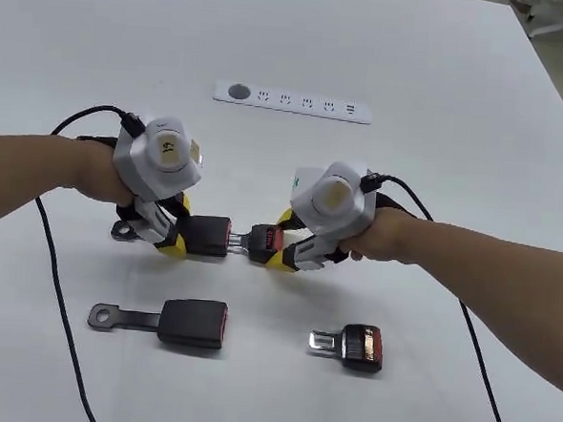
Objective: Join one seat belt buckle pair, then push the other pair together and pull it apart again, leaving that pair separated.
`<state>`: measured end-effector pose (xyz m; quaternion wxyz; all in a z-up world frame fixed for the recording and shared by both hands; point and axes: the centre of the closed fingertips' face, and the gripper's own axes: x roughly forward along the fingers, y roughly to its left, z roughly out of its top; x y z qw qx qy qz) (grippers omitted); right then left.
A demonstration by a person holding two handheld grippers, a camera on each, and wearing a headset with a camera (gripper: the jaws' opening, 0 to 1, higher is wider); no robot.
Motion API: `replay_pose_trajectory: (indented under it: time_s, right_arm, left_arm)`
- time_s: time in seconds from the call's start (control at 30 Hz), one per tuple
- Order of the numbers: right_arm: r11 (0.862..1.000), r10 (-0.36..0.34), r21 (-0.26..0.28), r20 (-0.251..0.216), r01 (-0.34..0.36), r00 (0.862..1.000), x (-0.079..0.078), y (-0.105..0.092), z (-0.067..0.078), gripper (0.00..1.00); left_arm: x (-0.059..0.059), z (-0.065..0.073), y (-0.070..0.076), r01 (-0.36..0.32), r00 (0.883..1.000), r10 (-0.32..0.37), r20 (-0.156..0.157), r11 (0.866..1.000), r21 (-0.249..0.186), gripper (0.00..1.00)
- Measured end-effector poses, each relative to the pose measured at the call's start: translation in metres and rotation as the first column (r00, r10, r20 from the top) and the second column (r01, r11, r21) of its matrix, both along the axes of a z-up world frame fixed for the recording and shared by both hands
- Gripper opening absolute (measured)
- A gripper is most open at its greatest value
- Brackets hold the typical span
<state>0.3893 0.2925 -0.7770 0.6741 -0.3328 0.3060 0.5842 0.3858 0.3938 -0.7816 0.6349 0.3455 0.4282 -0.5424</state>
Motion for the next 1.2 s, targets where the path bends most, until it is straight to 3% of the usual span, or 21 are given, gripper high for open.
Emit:
replay_pose_trajectory:
  time_s: [0.37, 1.2]
  right_arm:
    - [1.0, 0.0, 0.011, -0.001, 0.0, 1.0, 0.0004, 0.0024, 0.0015, 0.29]
    - [1.0, -0.02, 0.016, -0.003, 0.02, 1.0, -0.0018, 0.0057, 0.002, 0.27]
  left_arm:
    - [0.0, 0.0, 0.0, -0.008, 1.0, 0.008, 0.008, 1.0, -0.016, 0.31]
    - [0.0018, -0.0014, 0.0004, 0.011, 1.0, -0.011, 0.004, 1.0, -0.008, 0.31]
